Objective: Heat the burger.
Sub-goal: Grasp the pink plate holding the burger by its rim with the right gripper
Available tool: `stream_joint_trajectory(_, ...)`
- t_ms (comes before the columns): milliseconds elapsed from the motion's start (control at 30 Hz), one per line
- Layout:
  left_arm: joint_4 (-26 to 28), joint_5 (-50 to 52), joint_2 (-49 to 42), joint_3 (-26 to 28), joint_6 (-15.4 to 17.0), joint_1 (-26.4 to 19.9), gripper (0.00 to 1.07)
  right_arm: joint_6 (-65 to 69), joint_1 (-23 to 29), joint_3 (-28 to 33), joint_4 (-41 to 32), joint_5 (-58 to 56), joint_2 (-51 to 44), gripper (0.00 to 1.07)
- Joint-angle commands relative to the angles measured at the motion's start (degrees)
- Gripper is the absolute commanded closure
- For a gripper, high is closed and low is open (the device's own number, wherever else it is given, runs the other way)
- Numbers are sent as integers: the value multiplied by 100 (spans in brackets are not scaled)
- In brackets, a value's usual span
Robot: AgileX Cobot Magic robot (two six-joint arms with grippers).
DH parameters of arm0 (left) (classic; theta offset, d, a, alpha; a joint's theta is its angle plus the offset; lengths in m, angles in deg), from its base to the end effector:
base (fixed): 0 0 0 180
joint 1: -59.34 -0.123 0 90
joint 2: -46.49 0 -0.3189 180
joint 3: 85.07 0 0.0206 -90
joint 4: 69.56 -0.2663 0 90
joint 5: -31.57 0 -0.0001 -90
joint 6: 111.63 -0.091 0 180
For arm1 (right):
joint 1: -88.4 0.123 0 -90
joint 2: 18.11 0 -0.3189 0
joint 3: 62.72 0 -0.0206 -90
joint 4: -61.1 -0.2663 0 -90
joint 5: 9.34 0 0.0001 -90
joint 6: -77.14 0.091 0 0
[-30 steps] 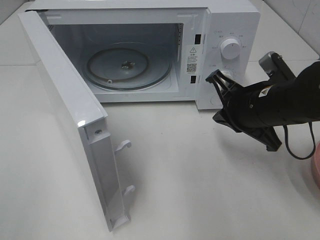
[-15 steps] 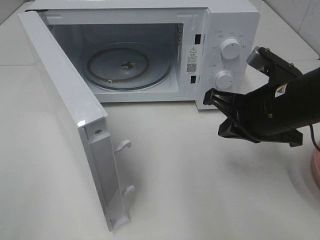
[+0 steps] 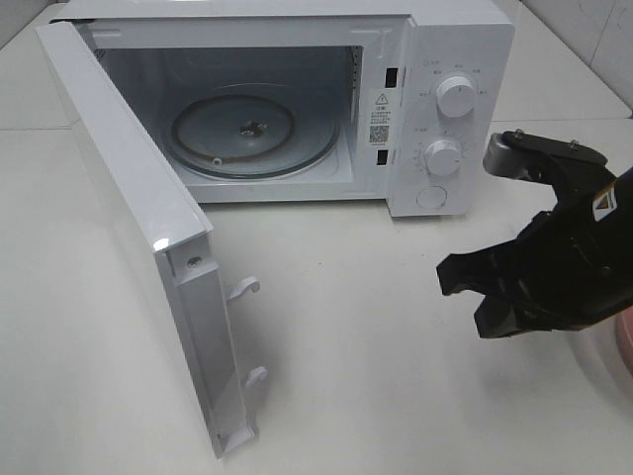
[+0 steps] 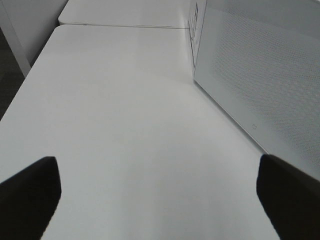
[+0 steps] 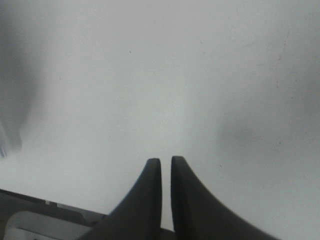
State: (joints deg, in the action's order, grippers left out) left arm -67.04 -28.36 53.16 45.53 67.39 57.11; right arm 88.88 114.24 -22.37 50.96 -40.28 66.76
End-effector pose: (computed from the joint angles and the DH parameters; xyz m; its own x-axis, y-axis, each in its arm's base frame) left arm -0.0254 -0.0045 0.2859 -0.4376 -0.0220 -0.8989 -0.0069 0.9998 -0.0211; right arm 0.2106 0.1112 0.2212 -0.9323 -0.0647 -0.3557 -0.1511 0.9635 0.2208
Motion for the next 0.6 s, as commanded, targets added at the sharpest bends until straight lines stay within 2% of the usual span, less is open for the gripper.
stream_joint_trajectory(33, 34, 52, -155, -29, -6, 29, 6, -235, -40, -6, 120, -521, -132, 99)
stream_joint_trajectory(167, 34, 52, -155, -29, -6, 29, 6, -235, -109, -109, 229, -768, -166, 98)
stream_joint_trajectory(400, 34, 52, -155, -29, -6, 29, 6, -252, -802, -676, 785, -1868, -201, 95)
stream_joint_trajectory(600, 34, 52, -155, -29, -6, 29, 6, -281, -1312, -1037, 1129, -2372, -201, 94)
